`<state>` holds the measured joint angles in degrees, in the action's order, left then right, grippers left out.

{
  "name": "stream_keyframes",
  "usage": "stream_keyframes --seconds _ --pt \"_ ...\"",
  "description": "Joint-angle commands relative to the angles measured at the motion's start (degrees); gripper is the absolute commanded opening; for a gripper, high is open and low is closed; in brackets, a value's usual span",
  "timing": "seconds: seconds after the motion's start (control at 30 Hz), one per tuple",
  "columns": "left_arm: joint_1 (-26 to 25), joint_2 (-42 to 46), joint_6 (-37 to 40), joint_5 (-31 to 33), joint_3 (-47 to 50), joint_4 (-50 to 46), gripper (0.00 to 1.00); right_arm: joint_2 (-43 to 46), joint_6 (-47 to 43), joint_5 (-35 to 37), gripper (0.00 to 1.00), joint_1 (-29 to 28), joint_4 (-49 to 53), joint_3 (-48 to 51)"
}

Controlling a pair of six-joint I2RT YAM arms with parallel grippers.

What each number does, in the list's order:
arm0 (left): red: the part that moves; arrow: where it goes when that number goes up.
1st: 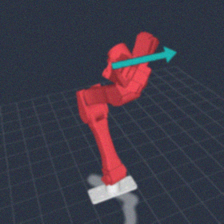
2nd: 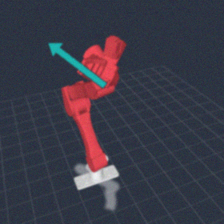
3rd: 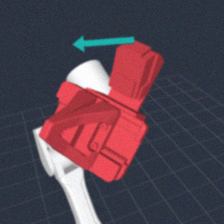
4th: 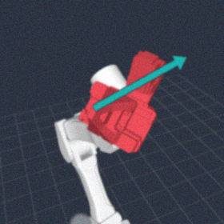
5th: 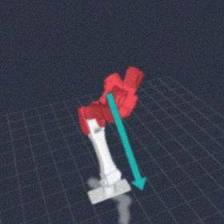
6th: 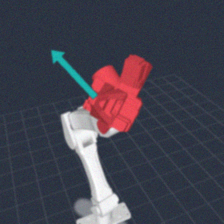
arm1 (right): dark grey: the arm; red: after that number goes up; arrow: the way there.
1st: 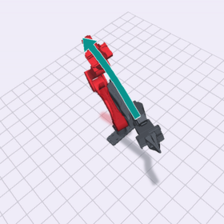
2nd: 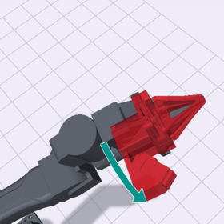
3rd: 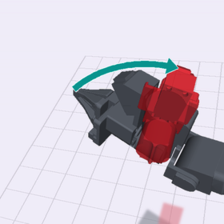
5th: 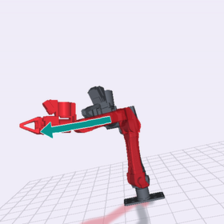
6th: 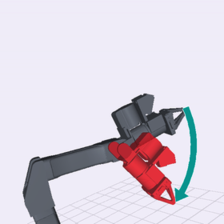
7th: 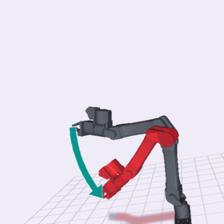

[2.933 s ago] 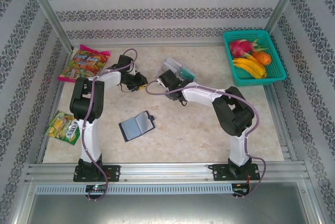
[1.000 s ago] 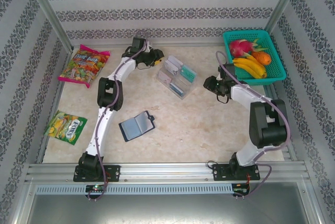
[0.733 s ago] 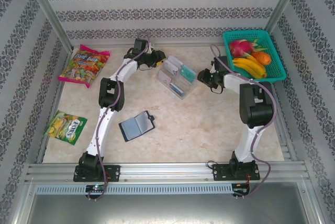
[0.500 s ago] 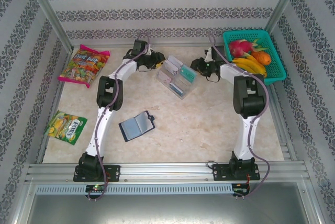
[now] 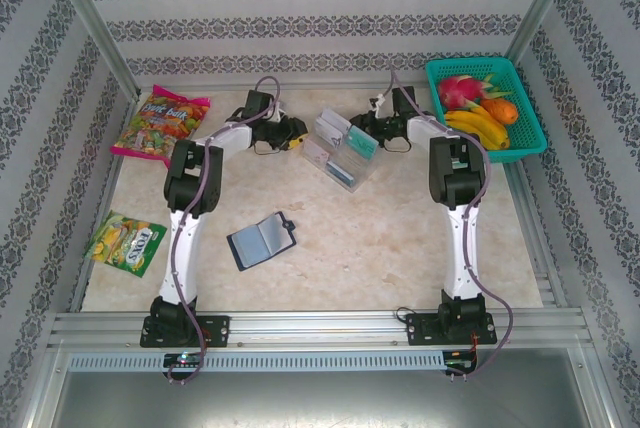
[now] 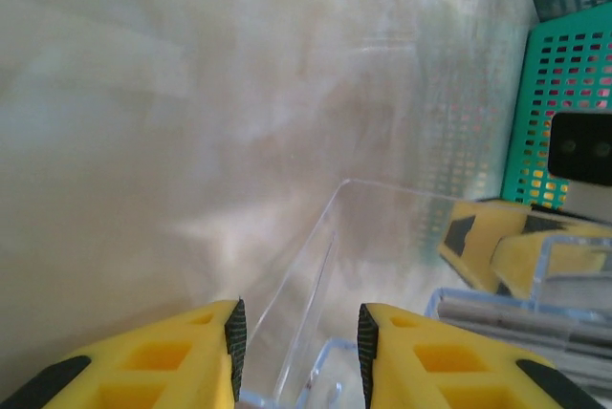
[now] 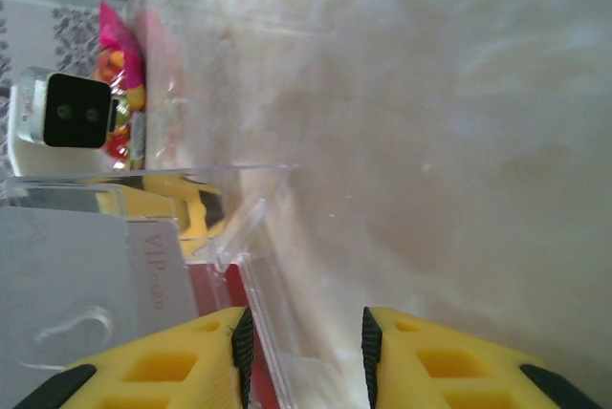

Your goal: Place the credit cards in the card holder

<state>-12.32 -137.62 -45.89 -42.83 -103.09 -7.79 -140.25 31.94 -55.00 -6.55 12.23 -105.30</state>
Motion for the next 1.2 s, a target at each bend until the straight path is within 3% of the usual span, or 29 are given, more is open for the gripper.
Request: stream_keyframes --seconds 0.0,0.3,0.67,0.8,1.17 --pt "-0.2 5.7 2.4 0.7 4.6 3.5 0.39 -2.2 -2.4 -7.7 0.37 -1.6 2.1 -3.6" --pt "-0.1 15.7 4.1 2.6 17.2 4.0 0.39 -4.0 -8.8 -16.7 0.36 -4.8 9.7 -5.9" --pt "2.5 27.2 6.7 7.1 26.9 0.6 0.38 -5.9 -13.4 -21.6 0.36 -8.3 15.7 -8.7" --pt "2.6 29.6 9.6 8.8 27.7 -2.6 0.38 -3.1 -12.6 -14.6 0.36 -7.2 15.4 -8.0" --pt "2.6 37.0 16.5 11.6 32.0 -7.3 0.39 21.6 -17.2 19.6 0.4 -3.0 15.9 3.4"
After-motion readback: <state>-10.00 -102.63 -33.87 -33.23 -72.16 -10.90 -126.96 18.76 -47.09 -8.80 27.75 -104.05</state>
